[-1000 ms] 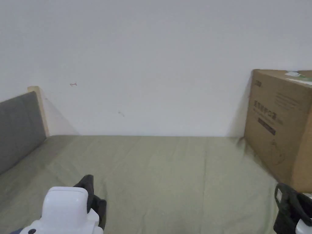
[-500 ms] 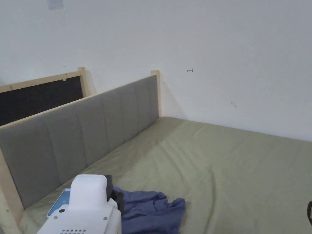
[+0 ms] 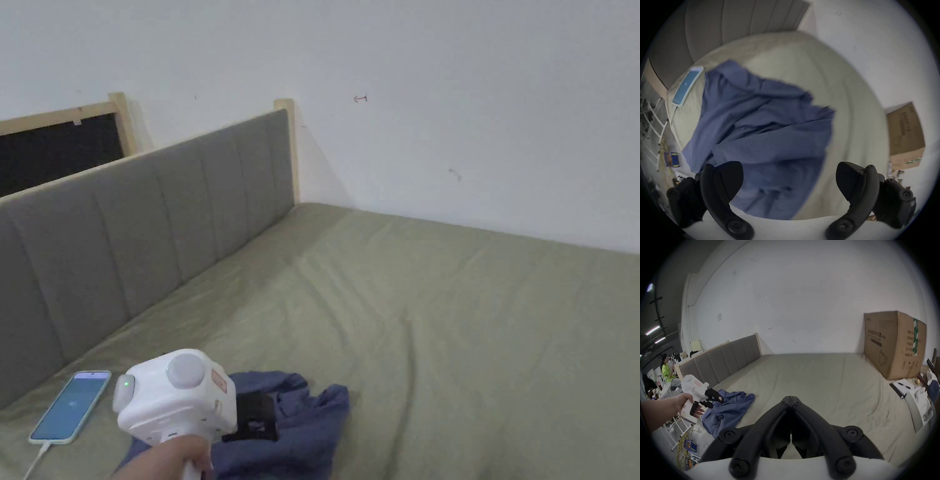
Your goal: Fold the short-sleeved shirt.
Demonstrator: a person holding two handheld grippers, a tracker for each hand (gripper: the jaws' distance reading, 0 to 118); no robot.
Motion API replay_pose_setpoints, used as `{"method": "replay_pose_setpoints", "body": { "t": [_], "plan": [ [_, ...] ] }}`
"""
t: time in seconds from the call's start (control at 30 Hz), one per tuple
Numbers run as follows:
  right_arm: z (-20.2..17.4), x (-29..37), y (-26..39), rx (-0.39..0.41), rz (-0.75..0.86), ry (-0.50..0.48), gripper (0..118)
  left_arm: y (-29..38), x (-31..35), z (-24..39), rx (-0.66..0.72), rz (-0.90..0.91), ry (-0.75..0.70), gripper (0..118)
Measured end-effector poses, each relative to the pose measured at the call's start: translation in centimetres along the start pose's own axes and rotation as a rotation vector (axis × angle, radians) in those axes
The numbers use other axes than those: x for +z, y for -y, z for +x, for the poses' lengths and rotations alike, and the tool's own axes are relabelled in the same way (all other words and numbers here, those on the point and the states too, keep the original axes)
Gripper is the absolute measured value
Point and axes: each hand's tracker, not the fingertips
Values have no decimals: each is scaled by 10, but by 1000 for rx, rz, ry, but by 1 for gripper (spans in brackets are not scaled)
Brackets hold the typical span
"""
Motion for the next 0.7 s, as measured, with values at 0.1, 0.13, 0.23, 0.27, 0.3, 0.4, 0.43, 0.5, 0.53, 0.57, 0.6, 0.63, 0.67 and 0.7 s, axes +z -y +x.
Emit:
{"method": "replay_pose_setpoints", "body": {
  "t": [0.1,0.13,0.23,0.27,0.3,0.4,0.43,0.5,0.53,0.57,0.6,0.63,0.67,0.7],
  "plan": [
    [7,-10,5,-13,-47,8,0,-5,-47,0,-56,-63,-110,114],
    [9,-13,7,-14,-59,9,0,-3,-60,-3,-61,-88,-108,114],
    [11,-20,13,-18,-85,3,0,5,-80,-6,-98,-92,-74,118],
    [11,-22,14,-21,-94,-2,0,7,-78,-5,-116,-68,-117,118],
    [11,-23,15,-25,-101,-8,0,9,-79,1,-109,-62,-137,118],
    [8,-24,18,-35,-115,-25,0,14,-77,14,-120,-45,-205,118],
    [8,-24,19,-38,-118,-29,0,14,-76,14,-123,-45,-205,115],
    [7,-22,19,-43,-127,-40,0,17,-62,13,-122,-8,-183,71],
    [7,-20,18,-40,-131,-44,0,18,-54,12,-121,36,-171,44],
    [7,-16,18,-35,-132,-49,0,19,-42,13,-138,92,-171,27],
    [8,-13,17,-28,-128,-51,0,19,-32,12,-147,136,-153,27],
    [10,-7,16,-20,-121,-52,0,21,-23,11,-135,126,-135,0],
    [11,-3,14,-16,-114,-51,0,20,-14,8,-114,139,-123,0],
    [13,2,12,-13,-107,-51,0,20,1,5,-94,153,-93,0]
  ]
}}
